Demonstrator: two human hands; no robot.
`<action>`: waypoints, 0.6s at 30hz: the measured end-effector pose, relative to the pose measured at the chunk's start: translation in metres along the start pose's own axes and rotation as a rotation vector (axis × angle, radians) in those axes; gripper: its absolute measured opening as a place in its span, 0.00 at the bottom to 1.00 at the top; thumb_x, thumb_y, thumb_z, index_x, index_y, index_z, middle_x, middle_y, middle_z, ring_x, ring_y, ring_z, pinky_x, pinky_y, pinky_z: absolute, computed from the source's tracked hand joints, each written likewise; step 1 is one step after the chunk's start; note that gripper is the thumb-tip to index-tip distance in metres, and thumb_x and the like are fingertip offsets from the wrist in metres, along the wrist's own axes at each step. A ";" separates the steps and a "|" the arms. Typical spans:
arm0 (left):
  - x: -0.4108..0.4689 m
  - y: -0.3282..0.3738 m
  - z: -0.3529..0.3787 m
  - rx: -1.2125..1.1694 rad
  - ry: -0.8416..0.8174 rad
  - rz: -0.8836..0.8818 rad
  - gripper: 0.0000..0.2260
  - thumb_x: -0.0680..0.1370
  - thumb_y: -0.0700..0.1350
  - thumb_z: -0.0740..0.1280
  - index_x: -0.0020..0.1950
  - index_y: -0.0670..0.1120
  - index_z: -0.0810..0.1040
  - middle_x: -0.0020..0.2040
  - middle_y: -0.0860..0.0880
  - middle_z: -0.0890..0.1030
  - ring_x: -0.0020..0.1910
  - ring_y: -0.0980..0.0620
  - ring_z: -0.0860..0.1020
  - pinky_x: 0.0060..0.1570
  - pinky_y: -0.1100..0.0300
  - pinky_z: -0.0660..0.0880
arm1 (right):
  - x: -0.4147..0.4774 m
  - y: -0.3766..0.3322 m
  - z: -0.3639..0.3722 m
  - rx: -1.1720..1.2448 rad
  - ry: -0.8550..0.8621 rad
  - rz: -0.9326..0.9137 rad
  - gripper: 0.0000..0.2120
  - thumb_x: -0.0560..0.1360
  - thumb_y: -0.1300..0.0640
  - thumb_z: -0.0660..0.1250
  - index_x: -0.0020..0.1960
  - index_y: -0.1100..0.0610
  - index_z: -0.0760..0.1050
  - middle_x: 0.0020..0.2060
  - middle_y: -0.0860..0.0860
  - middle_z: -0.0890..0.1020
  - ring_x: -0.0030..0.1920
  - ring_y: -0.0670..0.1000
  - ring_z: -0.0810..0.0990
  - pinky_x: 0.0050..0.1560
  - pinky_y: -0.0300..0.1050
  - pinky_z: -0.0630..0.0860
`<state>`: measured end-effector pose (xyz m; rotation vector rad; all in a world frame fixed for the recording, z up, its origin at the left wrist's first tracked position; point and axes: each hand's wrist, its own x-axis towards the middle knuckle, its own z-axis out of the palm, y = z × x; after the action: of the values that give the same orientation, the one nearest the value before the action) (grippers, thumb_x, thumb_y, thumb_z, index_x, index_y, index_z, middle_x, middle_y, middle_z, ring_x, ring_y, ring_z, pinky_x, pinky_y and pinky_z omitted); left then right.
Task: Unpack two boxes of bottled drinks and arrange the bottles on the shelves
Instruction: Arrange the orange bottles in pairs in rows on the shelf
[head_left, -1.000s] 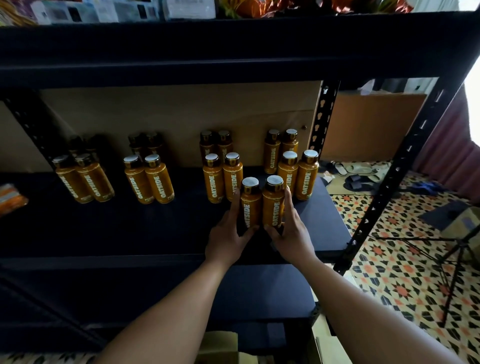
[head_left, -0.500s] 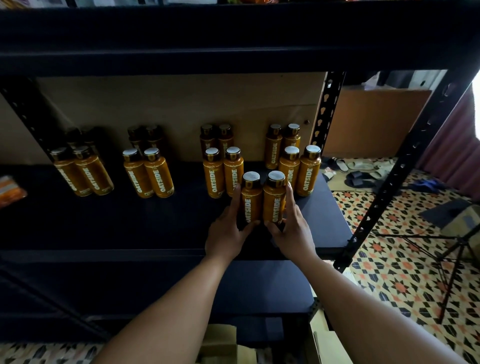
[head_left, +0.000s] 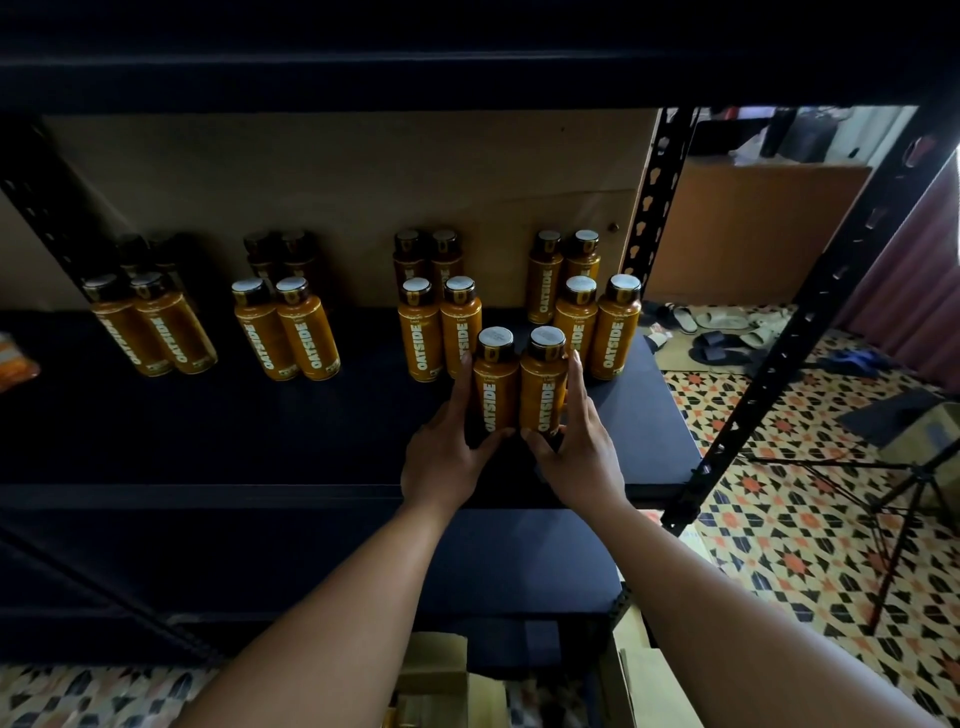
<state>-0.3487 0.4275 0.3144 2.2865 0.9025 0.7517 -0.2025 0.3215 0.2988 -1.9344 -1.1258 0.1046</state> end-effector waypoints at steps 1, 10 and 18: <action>0.000 0.000 0.000 0.000 0.003 0.002 0.44 0.78 0.64 0.67 0.72 0.75 0.31 0.80 0.54 0.63 0.74 0.45 0.70 0.67 0.46 0.71 | 0.000 0.000 0.000 0.003 0.001 0.004 0.52 0.79 0.50 0.72 0.76 0.28 0.30 0.74 0.52 0.68 0.71 0.56 0.74 0.64 0.57 0.75; -0.003 -0.005 -0.003 -0.070 -0.006 -0.012 0.50 0.73 0.65 0.72 0.72 0.75 0.31 0.80 0.53 0.63 0.75 0.44 0.69 0.67 0.44 0.72 | -0.003 -0.005 -0.005 0.059 -0.012 0.098 0.58 0.74 0.48 0.76 0.77 0.29 0.29 0.76 0.50 0.66 0.73 0.55 0.72 0.67 0.62 0.75; -0.063 -0.053 -0.019 0.151 -0.088 0.108 0.34 0.80 0.61 0.66 0.82 0.51 0.59 0.79 0.49 0.66 0.77 0.49 0.64 0.75 0.54 0.57 | -0.079 -0.002 0.012 -0.224 0.036 0.102 0.37 0.79 0.41 0.68 0.82 0.51 0.59 0.75 0.50 0.72 0.79 0.52 0.61 0.78 0.53 0.59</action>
<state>-0.4218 0.4195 0.2740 2.4969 0.8250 0.6413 -0.2553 0.2711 0.2671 -2.1839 -1.0517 -0.0025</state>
